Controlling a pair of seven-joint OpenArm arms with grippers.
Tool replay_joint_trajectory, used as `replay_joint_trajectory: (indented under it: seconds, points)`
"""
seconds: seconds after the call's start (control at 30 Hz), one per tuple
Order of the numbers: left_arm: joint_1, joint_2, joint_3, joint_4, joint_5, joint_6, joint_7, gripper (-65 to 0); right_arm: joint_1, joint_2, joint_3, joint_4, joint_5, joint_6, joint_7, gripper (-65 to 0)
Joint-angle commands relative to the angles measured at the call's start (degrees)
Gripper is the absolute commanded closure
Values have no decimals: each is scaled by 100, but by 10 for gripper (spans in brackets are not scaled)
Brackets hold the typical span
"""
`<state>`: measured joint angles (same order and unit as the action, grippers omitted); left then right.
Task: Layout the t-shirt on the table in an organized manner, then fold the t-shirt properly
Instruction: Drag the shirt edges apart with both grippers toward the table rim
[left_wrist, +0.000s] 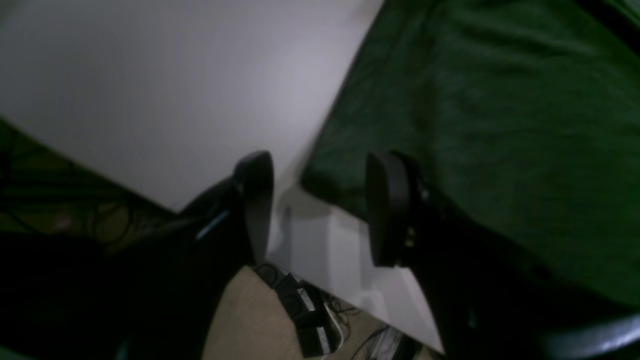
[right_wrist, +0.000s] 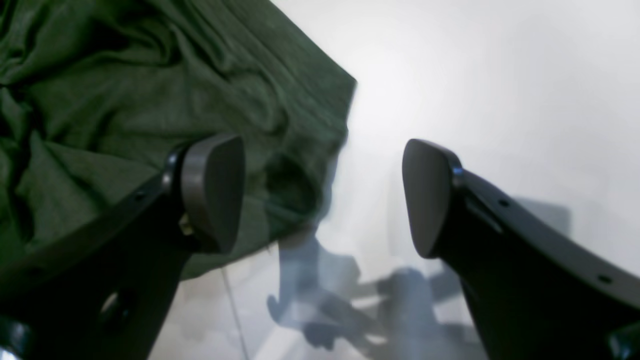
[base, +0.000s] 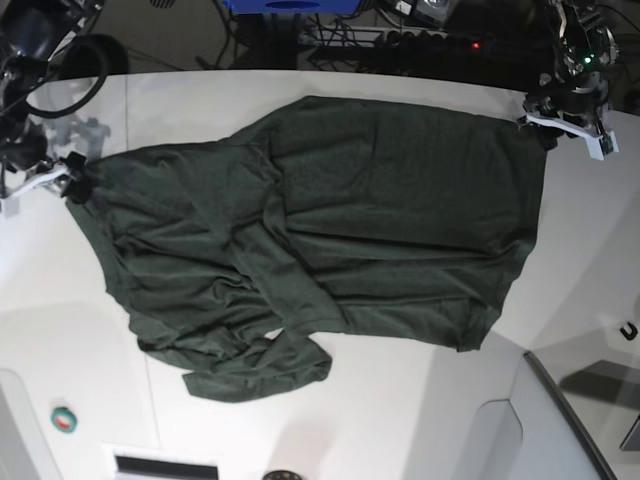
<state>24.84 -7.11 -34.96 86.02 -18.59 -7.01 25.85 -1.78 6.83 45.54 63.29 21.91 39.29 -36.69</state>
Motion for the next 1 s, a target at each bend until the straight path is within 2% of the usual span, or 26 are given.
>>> replay_joint_trajectory:
  seconds: [0.0, 0.1, 0.27, 0.4, 0.53, 0.6, 0.77, 0.9, 0.97]
  points:
    - [52, -67, -42, -61, -27, -148, -242, -298, 95, 113, 22, -39, 64, 71, 69, -459]
    - [70, -67, -42, -448, -27, -772, -558, -301, 218, 183, 22, -320, 64, 71, 69, -459]
    - [61, -49, -51, -835, -88, -1238, -602, -303, 270, 183, -13, -452, 55, 71, 69, -459]
    - [105, 4, -315, -808, -756, -1264, -567, -314, 270, 157, -22, -452, 55, 71, 34, -459]
    - [167, -23, -385, -835, -994, -1264, -567, -429, 226, 121, -22, -452, 55, 71, 34, -459]
    - [175, -23, -359, -808, -1020, -1264, -567, -459, 218, 69, -22, -452, 55, 71, 34, -459]
    - [131, 4, -359, -782, -1029, -1264, -567, -457, 156, 69, -31, -452, 55, 71, 34, -458]
    - [-18, 4, -368, -852, -1029, -1264, -567, -457, 139, 69, -31, -452, 55, 71, 34, -369]
    - [-115, 4, -377, -1011, -1029, -1264, -567, -457, 139, 69, -31, -452, 46, 71, 34, -354]
